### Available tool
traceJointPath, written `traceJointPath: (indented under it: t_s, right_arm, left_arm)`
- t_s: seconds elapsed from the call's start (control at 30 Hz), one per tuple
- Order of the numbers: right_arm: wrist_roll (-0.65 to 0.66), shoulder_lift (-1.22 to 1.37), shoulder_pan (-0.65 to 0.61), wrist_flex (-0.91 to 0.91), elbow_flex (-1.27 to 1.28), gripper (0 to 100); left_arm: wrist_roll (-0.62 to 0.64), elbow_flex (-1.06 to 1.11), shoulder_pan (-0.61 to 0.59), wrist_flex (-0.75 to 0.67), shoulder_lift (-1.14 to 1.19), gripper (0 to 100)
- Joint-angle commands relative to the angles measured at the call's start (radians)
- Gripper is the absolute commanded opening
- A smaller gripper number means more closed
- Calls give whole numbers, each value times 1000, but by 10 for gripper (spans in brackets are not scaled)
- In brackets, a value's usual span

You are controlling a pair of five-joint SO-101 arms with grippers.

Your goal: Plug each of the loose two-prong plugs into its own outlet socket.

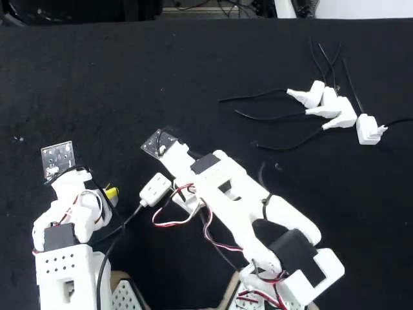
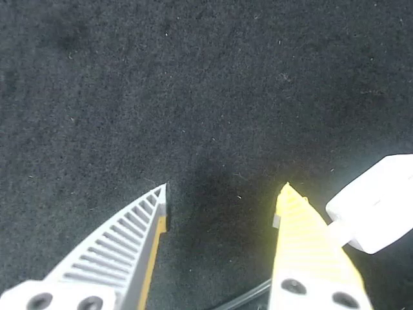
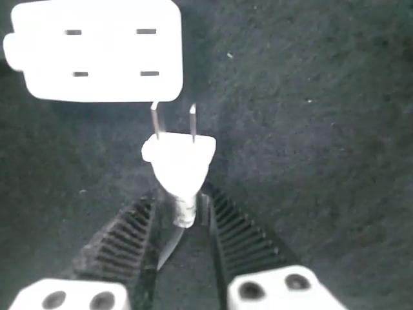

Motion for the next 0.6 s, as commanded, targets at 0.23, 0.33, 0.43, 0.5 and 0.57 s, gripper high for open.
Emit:
traceJointPath:
  t_s: [0.23, 0.33, 0.43, 0.5, 0.57]
  right_arm:
    - [12, 8, 15, -37, 36, 129]
    - [14, 8, 15, -35, 42, 127]
    - [15, 8, 15, -35, 45, 124]
    - [17, 8, 14, -34, 45, 103]
    - [31, 8, 14, -28, 47, 6]
  left_arm:
    - [-11, -35, -8, 3, -5, 267]
    - [-11, -35, -8, 3, -5, 267]
    - [-11, -35, -8, 3, -5, 267]
    - [-11, -35, -8, 3, -5, 267]
    - [-11, -35, -8, 3, -5, 267]
